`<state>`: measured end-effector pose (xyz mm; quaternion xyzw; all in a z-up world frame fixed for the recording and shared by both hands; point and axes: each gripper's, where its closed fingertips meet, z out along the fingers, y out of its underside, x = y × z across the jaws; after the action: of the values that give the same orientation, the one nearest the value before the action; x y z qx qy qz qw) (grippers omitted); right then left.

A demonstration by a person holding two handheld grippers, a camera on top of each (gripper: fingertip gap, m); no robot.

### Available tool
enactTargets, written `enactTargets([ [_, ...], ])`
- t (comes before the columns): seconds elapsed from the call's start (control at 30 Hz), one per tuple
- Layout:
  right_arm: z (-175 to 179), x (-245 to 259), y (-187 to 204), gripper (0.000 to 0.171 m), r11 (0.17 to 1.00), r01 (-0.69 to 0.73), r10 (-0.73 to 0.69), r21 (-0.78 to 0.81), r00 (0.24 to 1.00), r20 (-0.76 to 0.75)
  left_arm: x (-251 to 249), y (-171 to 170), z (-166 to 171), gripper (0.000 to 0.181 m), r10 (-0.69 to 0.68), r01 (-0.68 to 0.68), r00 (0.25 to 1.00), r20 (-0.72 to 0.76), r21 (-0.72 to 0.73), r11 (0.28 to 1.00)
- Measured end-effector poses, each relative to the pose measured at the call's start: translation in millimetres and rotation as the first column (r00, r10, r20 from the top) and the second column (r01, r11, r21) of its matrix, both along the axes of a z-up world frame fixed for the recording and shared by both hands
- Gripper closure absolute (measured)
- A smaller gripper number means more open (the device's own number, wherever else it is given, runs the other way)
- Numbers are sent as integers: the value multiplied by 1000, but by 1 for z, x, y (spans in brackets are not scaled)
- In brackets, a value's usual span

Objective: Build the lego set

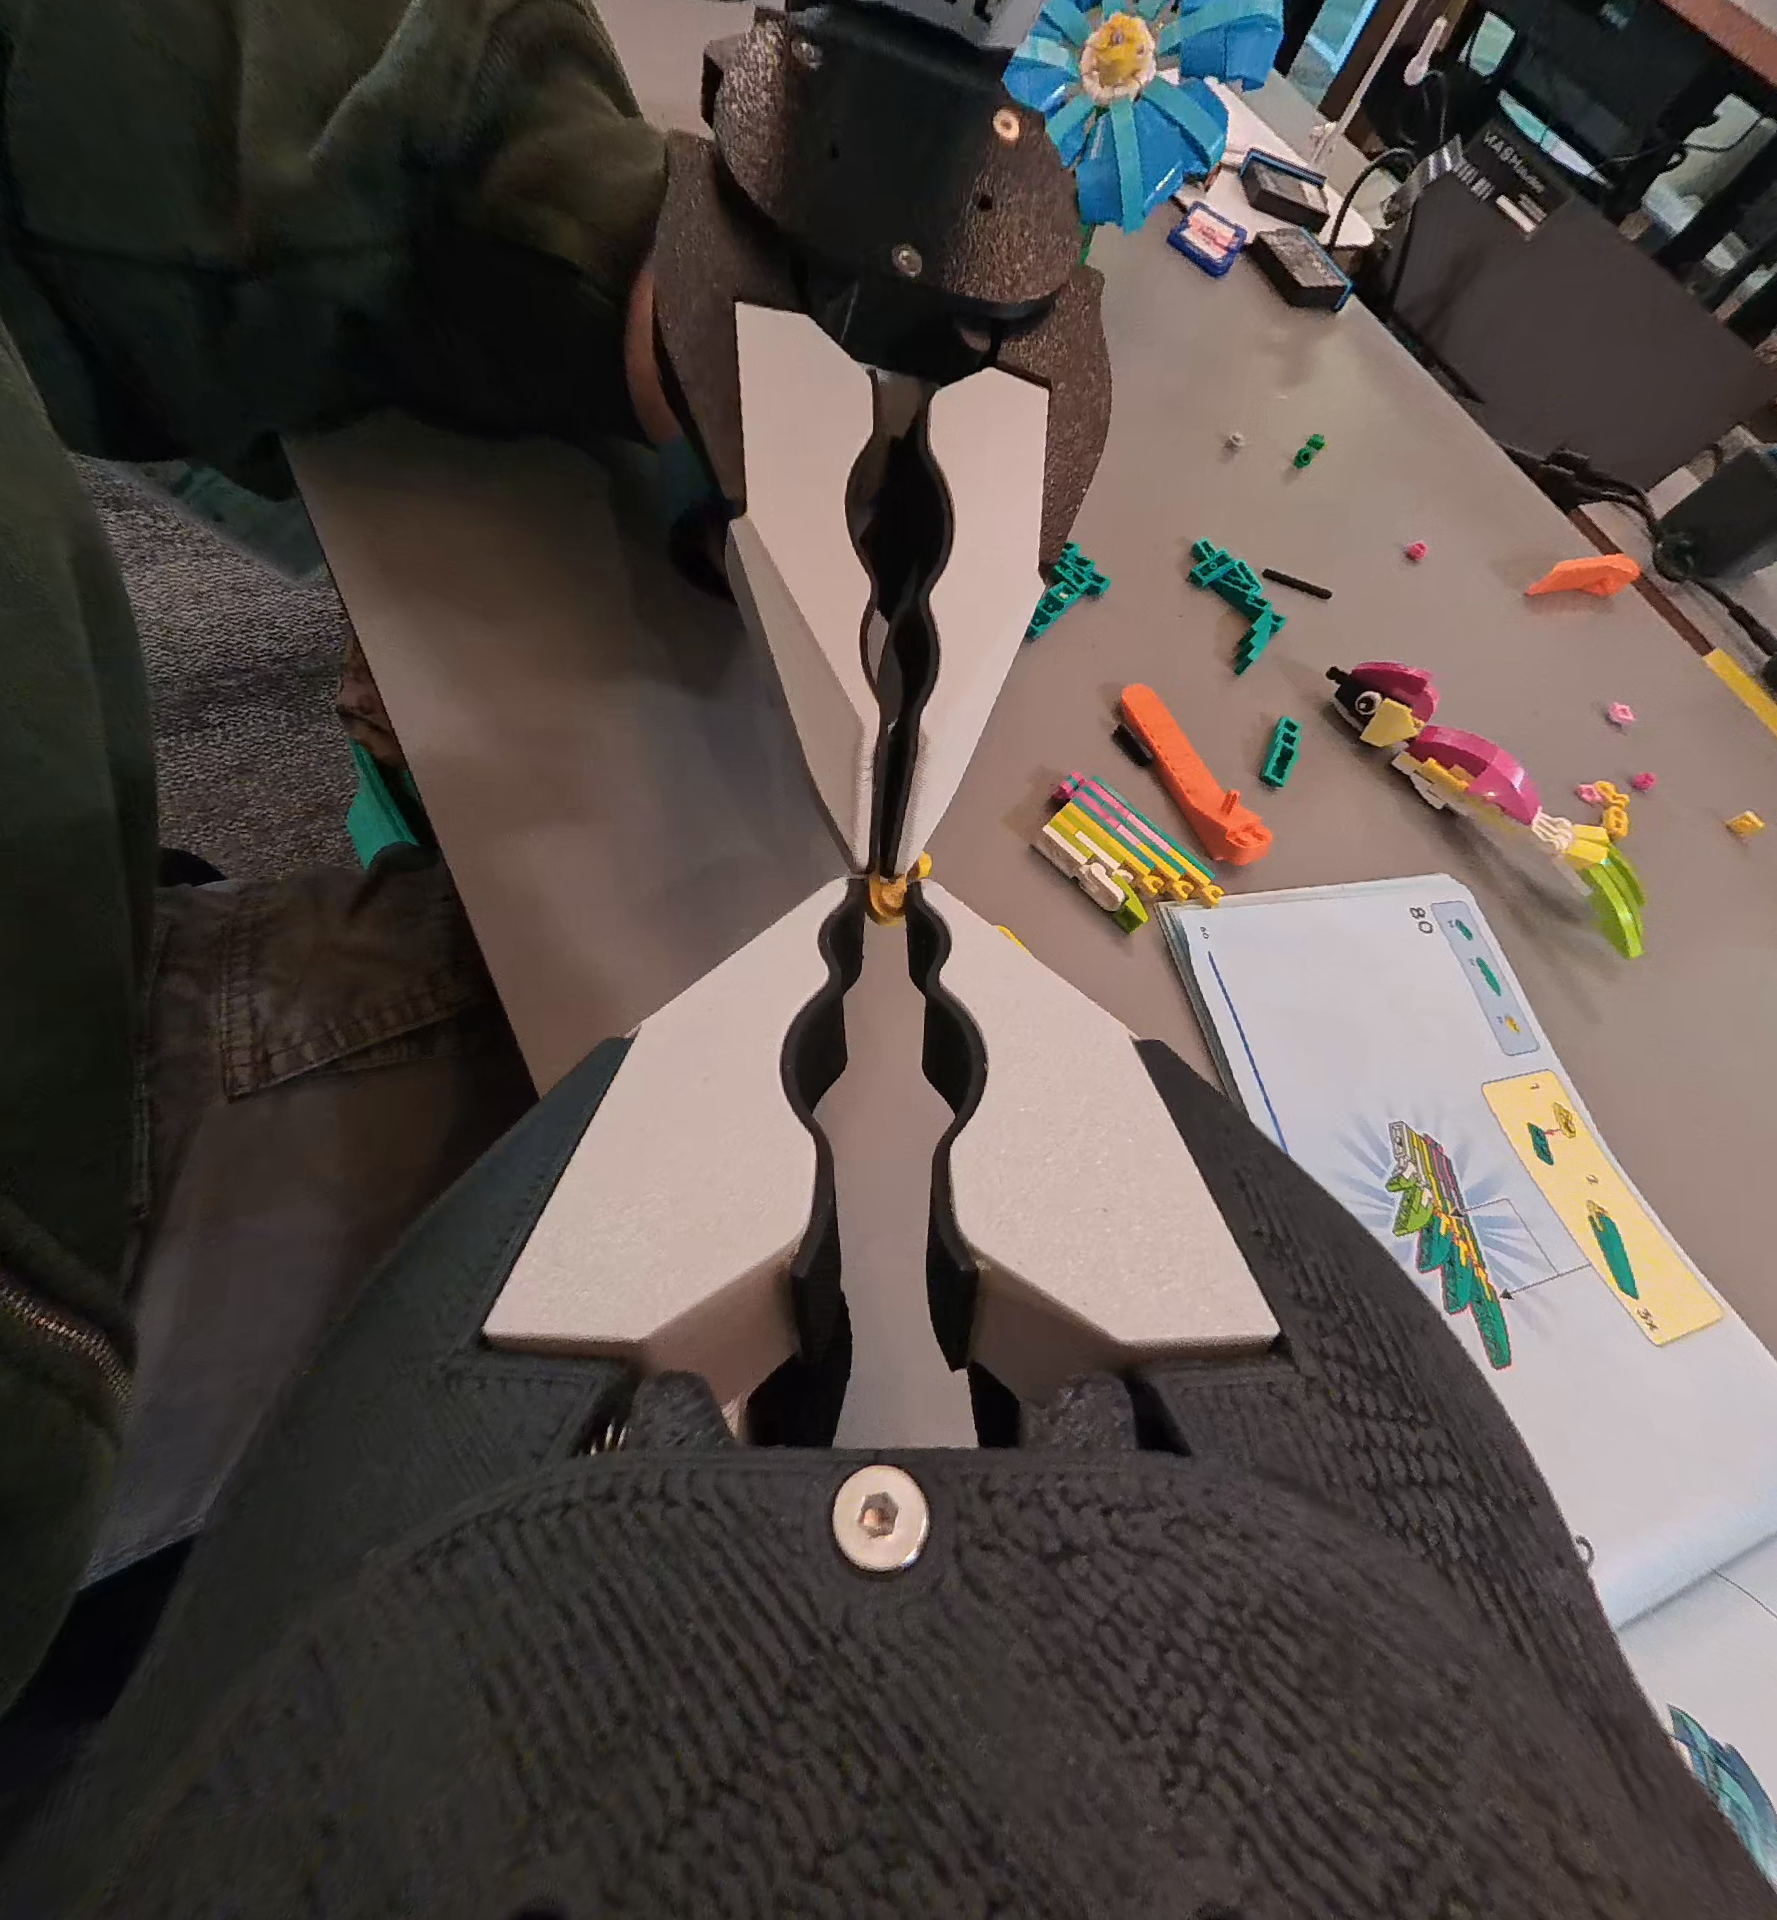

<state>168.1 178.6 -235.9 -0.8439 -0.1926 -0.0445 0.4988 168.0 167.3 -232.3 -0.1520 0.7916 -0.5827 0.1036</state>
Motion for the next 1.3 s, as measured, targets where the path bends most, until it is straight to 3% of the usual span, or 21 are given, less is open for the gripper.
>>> enactTargets([
  [0.03, -1, 0, 0, 165, 1000, 0, 0, 0, 1000, 0, 0, 0, -1, 181, -1, 1, 1000, 3, 7, 1000],
  [0.33, 2, -1, 2, 165, 999, 3, -3, 34, 1000, 0, -2, 1, 2, 181, -14, 14, 1000, -9, -13, 1000],
  [0.6, 11, -1, 2, 165, 997, -1, -5, 83, 998, 65, 2, 5, 5, 169, 7, -8, 1000, -21, -41, 999],
  [1.3, 6, -3, 1, 165, 998, -10, 6, 70, 998, 57, -1, 4, 3, 175, -22, 18, 998, -59, -56, 998],
])
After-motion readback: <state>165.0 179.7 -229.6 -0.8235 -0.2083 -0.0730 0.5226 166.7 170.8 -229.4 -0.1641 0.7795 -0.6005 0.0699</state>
